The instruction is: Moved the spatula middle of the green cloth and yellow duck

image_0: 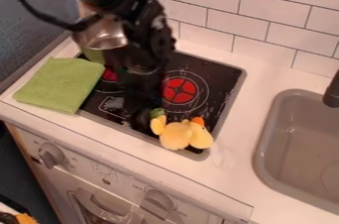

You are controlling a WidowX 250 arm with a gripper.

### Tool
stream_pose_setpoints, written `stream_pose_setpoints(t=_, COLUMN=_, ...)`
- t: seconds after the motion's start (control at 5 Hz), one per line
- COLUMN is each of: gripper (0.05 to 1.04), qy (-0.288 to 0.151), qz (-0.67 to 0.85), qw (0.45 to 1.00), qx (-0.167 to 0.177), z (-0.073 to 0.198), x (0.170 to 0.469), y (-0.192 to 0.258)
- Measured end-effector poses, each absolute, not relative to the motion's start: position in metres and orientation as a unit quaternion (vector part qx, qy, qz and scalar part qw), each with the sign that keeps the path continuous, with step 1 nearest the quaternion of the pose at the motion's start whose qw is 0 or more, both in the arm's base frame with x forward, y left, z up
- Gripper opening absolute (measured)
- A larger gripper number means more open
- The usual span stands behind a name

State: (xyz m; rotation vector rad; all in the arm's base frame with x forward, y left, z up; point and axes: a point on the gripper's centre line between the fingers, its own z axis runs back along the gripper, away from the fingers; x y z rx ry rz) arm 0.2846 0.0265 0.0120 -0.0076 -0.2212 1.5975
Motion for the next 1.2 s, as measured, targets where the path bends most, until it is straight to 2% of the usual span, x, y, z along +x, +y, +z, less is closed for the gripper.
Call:
stream_pose_setpoints(t=0.2, gripper=0.986, qy=-0.090, qz=0.716, qw=0.692, qx=-0.019, z=0.017, x=0.292, y=0.021)
stream_pose_setpoints(t=0.4, gripper=1.004, qy=-0.083, qz=0.713, qw=0.696, qx=-0.022, z=0.022, x=0.296, y=0.019)
stream_pose_setpoints(t=0.6, gripper=1.001, qy=-0.088, qz=0.719, qw=0.688, qx=-0.045, z=0.040, x=0.305, y=0.015)
stream_pose_setpoints(t=0.8, gripper=1.001, qy=-0.088, qz=0.735, qw=0.669, qx=-0.068, z=0.073, x=0.319, y=0.011)
stream_pose_setpoints(t=1.2, gripper=1.001, qy=-0.120, qz=0.711, qw=0.689, qx=-0.074, z=0.133, x=0.325, y=-0.019)
